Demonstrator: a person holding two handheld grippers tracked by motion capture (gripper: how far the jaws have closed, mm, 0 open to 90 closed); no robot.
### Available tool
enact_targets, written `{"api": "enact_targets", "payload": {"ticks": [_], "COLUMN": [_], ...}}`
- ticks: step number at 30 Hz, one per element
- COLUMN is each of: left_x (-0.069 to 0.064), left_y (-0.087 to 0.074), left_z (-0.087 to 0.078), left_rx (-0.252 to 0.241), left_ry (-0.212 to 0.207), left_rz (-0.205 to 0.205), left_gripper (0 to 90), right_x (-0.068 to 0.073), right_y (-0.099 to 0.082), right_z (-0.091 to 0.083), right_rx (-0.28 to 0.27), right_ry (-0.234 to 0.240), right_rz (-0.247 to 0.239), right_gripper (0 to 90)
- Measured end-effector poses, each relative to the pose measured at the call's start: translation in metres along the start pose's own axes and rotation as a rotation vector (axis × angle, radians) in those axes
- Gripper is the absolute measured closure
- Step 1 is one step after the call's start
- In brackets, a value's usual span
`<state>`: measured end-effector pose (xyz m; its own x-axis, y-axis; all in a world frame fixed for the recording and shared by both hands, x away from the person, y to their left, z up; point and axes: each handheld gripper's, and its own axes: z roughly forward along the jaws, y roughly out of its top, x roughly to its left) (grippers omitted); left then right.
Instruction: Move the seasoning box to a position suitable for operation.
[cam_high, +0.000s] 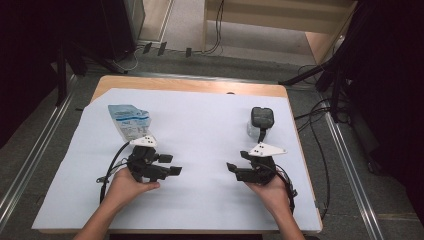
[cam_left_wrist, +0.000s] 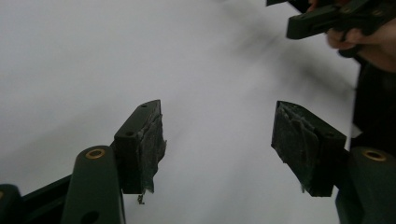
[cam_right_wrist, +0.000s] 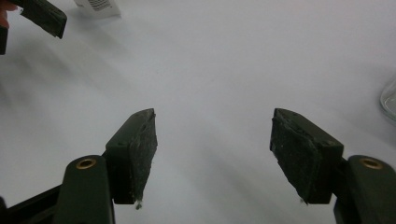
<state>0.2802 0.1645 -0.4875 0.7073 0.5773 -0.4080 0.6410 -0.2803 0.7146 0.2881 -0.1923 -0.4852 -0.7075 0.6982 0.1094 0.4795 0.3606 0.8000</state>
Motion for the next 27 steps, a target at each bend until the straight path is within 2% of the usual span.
{"api": "enact_targets", "payload": {"ticks": [2, 3, 8, 9, 11, 13, 17, 20, 23, 27], "left_x": [-0.001, -0.002, -0.003, -0.005, -0.007, -0.009, -0.01, -0.009, -0.007, -0.007], "left_y": [0.0, 0.0, -0.001, -0.002, -0.003, -0.005, -0.005, -0.004, -0.004, -0.003], "left_z": [0.0, -0.001, -0.002, -0.002, -0.002, 0.001, 0.002, 0.001, 0.002, 0.006], "left_rx": [-0.004, -0.005, -0.01, -0.003, 0.003, 0.018, 0.028, 0.008, 0.013, 0.022], "left_ry": [-0.006, 0.01, 0.023, 0.035, 0.046, 0.063, 0.064, 0.053, 0.044, 0.039], "left_rz": [0.004, 0.032, 0.053, 0.081, 0.096, 0.135, 0.144, 0.135, 0.116, 0.122], "left_gripper": [36.5, 38.2, 43.0, 43.1, 44.3, 43.2, 42.5, 42.8, 43.6, 43.9], "right_x": [-0.001, -0.001, -0.004, -0.005, -0.005, -0.008, -0.011, -0.014, -0.018, -0.021], "right_y": [0.0, -0.001, -0.003, -0.003, -0.004, -0.004, -0.006, -0.007, -0.011, -0.015], "right_z": [-0.001, -0.001, -0.003, -0.004, -0.005, -0.007, -0.011, -0.013, -0.016, -0.019], "right_rx": [-0.003, -0.002, -0.004, -0.004, -0.002, 0.002, -0.005, -0.015, -0.024, -0.036], "right_ry": [0.003, 0.0, -0.005, -0.003, -0.001, 0.0, -0.016, -0.026, -0.042, -0.052], "right_rz": [0.004, 0.007, 0.011, 0.013, 0.015, 0.021, 0.021, 0.029, 0.05, 0.082], "right_gripper": [32.9, 32.9, 34.7, 37.4, 39.2, 41.9, 44.1, 44.3, 44.8, 46.0]}}
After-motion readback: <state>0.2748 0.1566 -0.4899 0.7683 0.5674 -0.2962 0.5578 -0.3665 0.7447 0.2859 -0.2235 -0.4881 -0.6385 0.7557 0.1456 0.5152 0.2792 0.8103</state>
